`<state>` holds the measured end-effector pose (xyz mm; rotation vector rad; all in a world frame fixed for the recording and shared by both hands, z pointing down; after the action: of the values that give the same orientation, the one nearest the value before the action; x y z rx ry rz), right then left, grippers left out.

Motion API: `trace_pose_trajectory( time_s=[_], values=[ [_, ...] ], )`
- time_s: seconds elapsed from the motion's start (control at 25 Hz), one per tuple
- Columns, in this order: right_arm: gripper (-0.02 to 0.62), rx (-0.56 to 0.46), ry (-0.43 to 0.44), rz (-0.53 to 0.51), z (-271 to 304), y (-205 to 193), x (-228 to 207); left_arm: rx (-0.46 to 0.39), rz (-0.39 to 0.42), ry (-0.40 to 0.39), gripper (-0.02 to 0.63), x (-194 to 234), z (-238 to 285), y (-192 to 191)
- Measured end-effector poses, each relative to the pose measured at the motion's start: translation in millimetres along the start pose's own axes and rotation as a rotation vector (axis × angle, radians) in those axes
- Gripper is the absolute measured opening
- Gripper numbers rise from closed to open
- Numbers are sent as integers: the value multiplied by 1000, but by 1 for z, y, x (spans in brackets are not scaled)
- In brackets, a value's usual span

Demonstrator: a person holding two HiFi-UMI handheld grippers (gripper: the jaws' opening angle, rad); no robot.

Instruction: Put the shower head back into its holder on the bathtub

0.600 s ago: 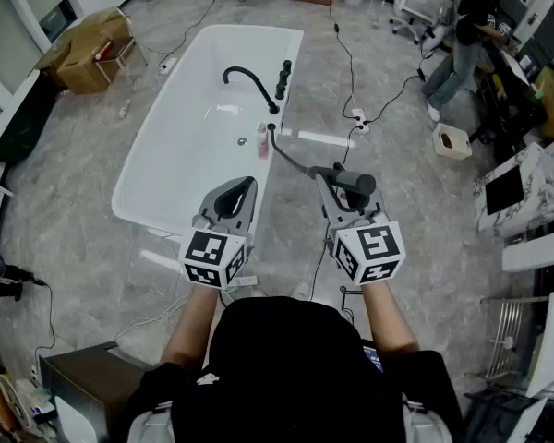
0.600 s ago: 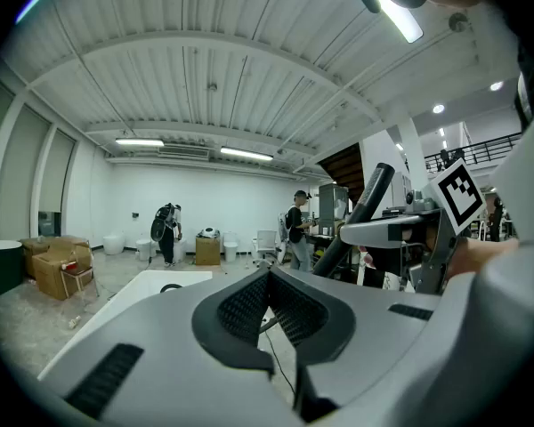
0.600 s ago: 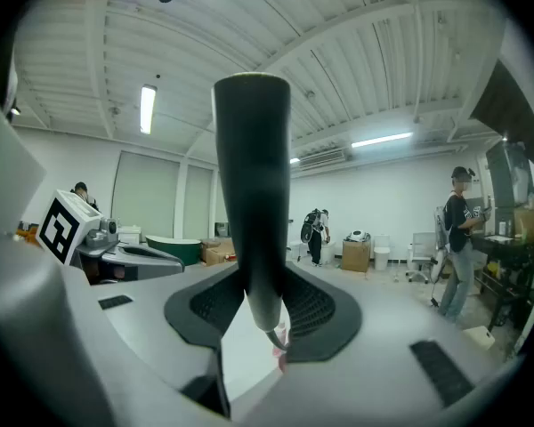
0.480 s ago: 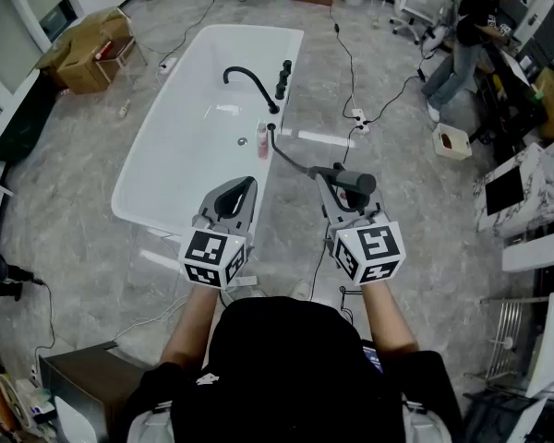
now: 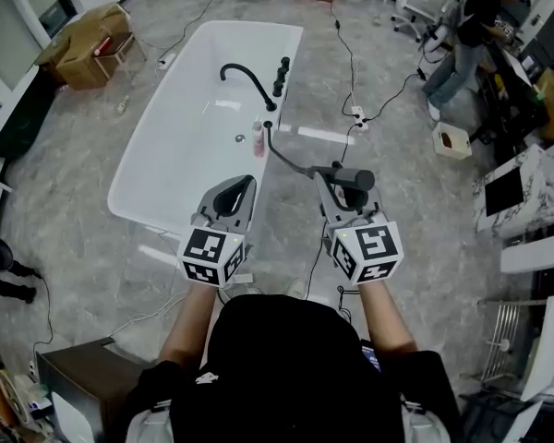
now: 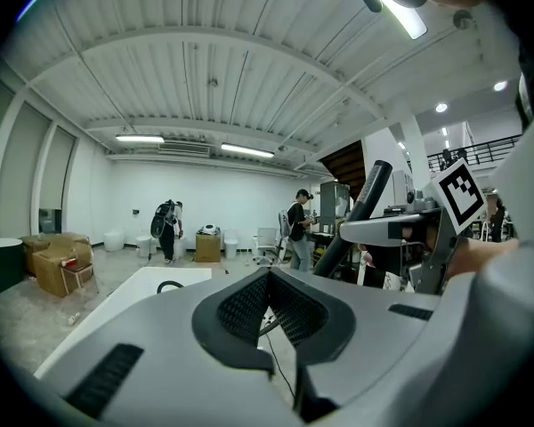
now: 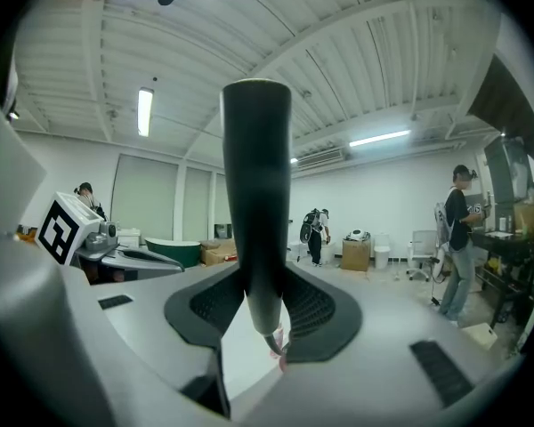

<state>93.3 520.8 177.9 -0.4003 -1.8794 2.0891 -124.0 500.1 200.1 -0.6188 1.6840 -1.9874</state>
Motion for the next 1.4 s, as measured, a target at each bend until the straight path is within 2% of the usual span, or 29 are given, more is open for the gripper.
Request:
trace_pose_trajectory(
  time_s=[0.64, 1.08, 1.4],
  values=[
    [143, -4, 68, -2, -13, -11, -66, 10, 14, 47, 14, -55, 42, -5],
    [143, -27, 107, -10, 1, -3, -86, -1, 16, 92, 14, -53, 59, 3],
    [143, -28, 119, 4, 34, -1, -107, 4, 13, 87, 14, -37, 95, 7]
  ],
)
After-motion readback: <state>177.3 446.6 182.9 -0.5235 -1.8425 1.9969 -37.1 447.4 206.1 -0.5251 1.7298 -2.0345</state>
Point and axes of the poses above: the fingertips, and each gripper's own axes: z forward along the fingers, x to its left, y out of its top, the point moved 8 cm from there along -z, backward along the fingers, and after that the axes turned 1 degree about y, right-handed, at the moved point
